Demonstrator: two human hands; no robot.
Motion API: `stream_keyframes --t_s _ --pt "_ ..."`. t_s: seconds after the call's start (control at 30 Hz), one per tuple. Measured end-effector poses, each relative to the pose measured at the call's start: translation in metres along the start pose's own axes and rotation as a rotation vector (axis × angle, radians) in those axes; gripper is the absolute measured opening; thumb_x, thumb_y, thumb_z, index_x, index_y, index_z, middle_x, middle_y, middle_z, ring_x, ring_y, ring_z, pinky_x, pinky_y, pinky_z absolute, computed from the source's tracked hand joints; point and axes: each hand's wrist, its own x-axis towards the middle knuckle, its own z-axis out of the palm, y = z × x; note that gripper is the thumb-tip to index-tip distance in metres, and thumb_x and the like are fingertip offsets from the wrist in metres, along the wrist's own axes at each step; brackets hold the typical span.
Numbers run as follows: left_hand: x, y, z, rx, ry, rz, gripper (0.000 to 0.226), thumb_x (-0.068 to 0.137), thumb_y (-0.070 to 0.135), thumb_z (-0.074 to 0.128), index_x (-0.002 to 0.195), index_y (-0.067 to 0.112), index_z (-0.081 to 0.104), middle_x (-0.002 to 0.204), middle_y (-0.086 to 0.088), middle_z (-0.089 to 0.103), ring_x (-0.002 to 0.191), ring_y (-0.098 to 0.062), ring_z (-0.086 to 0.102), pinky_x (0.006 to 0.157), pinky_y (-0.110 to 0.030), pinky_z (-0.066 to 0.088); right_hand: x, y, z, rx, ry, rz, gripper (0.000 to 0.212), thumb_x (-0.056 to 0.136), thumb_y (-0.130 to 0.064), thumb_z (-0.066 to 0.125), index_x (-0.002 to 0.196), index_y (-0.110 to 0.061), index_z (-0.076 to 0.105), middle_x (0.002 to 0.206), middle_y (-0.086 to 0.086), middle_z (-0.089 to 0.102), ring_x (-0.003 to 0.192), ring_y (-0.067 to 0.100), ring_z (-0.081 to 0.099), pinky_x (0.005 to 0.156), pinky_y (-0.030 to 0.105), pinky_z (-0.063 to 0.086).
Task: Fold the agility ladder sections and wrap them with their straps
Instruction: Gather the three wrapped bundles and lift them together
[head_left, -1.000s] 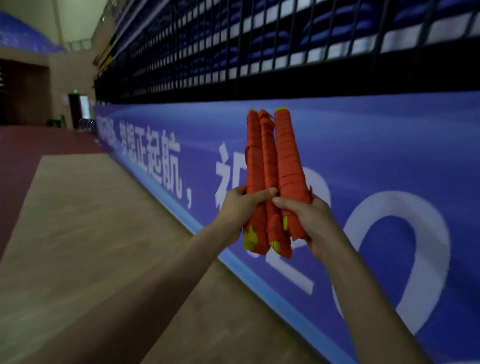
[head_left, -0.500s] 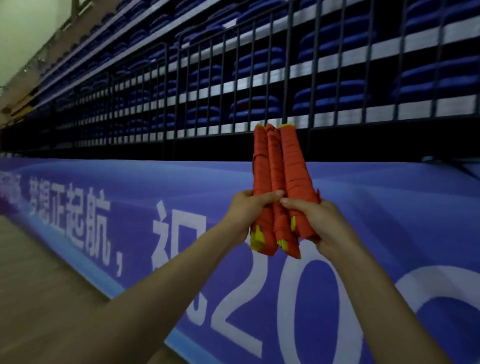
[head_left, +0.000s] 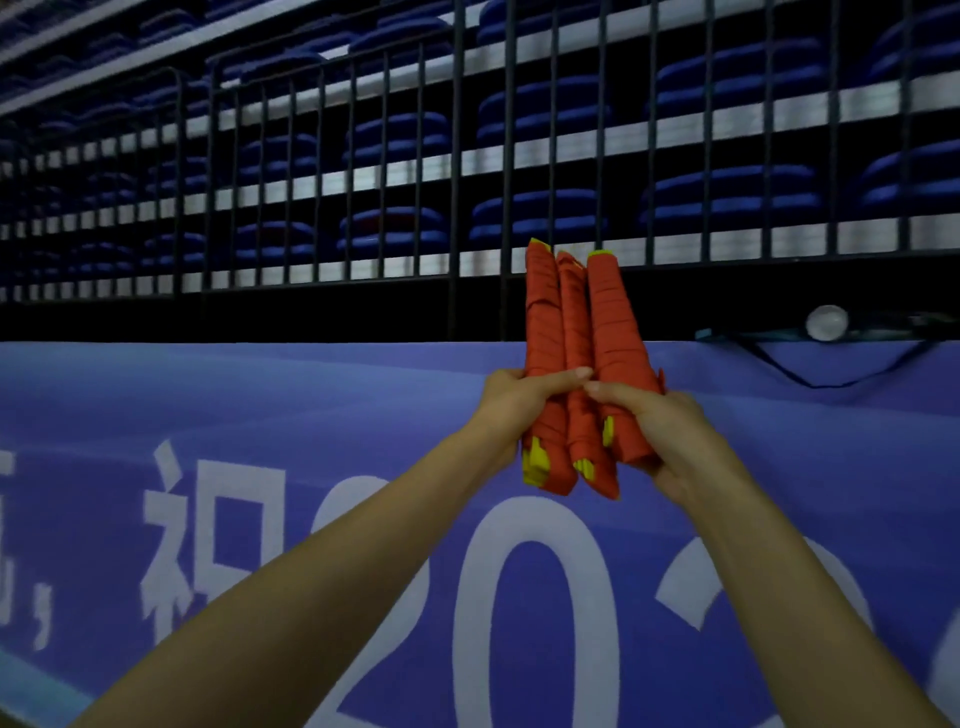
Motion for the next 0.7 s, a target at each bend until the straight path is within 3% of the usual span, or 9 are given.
stream_keyframes --t_s 0.17,0.23,0.37,0.57,0.7 --pt "0.059 -0.032 0.047 -0.014 -0.066 -0.007 0.04 0.073 0.012 0.081 0.105 -0.006 0.068 0.097 -0.02 0.072 0.091 -0.032 0.071 0.083 -0.043 0.058 0.056 0.01 -0.048 0.007 0.038 -0.031 0.038 0.075 -0.016 0.077 0.108 -0.001 0.066 0.071 0.006 0.069 0.059 0.018 0.067 0.058 0.032 0.053" --pt "0.084 -0.044 0.065 -0.008 -0.093 -0.003 0.039 0.074 0.012 0.08 0.106 -0.007 0.067 0.099 -0.021 0.072 0.093 -0.034 0.07 0.083 -0.043 0.058 0.084 0.013 -0.068 -0.014 0.054 -0.047 0.037 0.076 -0.015 0.076 0.109 -0.001 0.066 0.079 0.009 0.071 0.067 0.022 0.068 0.061 0.034 0.055" --pt "0.137 -0.06 0.098 0.004 -0.084 -0.001 0.04 0.075 0.014 0.08 0.105 -0.009 0.067 0.098 -0.022 0.072 0.093 -0.034 0.07 0.079 -0.04 0.059 0.142 0.014 -0.102 -0.043 0.042 -0.046 0.038 0.076 -0.017 0.076 0.108 0.0 0.065 0.075 0.009 0.068 0.068 0.024 0.066 0.07 0.041 0.058" --pt "0.202 -0.084 0.124 -0.004 -0.068 -0.01 0.032 0.075 0.011 0.08 0.098 -0.007 0.069 0.094 -0.02 0.072 0.071 -0.025 0.07 0.071 -0.036 0.06 0.215 0.024 -0.129 -0.029 0.016 -0.004 0.038 0.076 -0.017 0.077 0.108 -0.001 0.064 0.069 0.008 0.066 0.06 0.02 0.064 0.07 0.041 0.058" --pt "0.245 -0.092 0.122 0.049 -0.062 -0.037 0.043 0.074 0.017 0.081 0.106 -0.006 0.065 0.098 -0.02 0.072 0.075 -0.026 0.069 0.069 -0.036 0.06 0.259 0.035 -0.132 0.013 -0.03 0.029 0.036 0.078 -0.019 0.074 0.11 -0.005 0.064 0.065 0.004 0.064 0.045 0.011 0.06 0.062 0.035 0.053"
